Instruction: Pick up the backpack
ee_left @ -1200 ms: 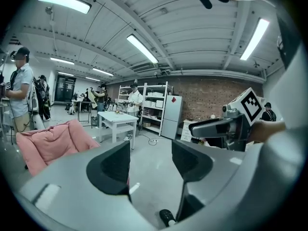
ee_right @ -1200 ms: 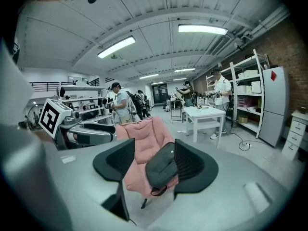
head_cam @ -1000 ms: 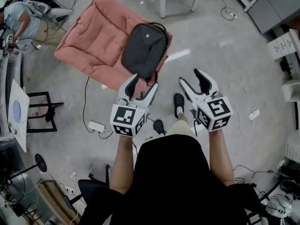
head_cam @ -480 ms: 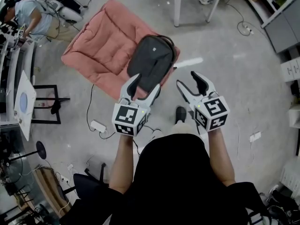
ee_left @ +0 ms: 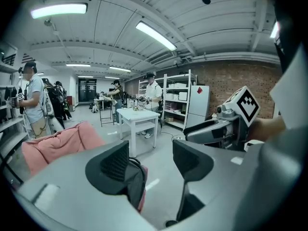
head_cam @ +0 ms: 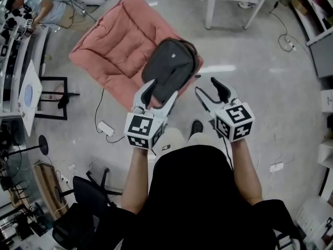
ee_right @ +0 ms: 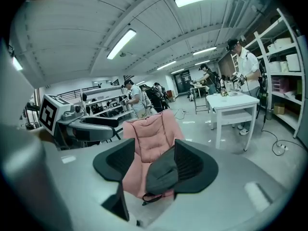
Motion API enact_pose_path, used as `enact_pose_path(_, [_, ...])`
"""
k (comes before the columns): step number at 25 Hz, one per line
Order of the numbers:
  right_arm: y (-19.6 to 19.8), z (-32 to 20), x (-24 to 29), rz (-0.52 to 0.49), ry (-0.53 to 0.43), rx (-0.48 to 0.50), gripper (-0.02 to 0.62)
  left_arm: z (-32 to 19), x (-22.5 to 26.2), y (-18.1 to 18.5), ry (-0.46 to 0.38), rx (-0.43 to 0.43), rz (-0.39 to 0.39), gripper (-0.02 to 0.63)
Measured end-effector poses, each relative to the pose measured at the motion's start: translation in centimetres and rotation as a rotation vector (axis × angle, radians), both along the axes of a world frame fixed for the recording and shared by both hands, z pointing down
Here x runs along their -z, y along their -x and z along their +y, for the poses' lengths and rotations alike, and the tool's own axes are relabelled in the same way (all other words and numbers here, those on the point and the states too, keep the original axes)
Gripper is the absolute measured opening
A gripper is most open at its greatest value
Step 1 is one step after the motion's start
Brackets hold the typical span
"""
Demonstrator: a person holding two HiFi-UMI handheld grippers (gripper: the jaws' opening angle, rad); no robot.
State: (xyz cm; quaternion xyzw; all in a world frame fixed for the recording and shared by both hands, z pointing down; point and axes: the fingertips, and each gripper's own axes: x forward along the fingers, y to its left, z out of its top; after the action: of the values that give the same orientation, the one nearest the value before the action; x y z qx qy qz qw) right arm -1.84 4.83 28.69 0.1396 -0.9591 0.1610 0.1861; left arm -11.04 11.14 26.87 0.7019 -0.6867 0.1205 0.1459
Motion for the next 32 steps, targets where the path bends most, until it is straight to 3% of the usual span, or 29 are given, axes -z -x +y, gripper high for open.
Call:
enact_pose_path(8, [1.2,-1.2,-3.1,0.041,0.078,0.033,0.242,-1.1,-2.4,1.5,0.050,0.038,0.033,0.282])
enact_pose_path(23, [6.7,-7.3,-9.1,0.216,0.173,-0.070,0.242,-8.9,-7.8,10.1,0.133,-0.041,0.095,0.288])
enact_pose_path(32, [11.8,-10.6,-12.7,0.302,0.229,-0.154,0.242,-14.3,-11.6,15.4,0.206,-0.184,0.099,0.295])
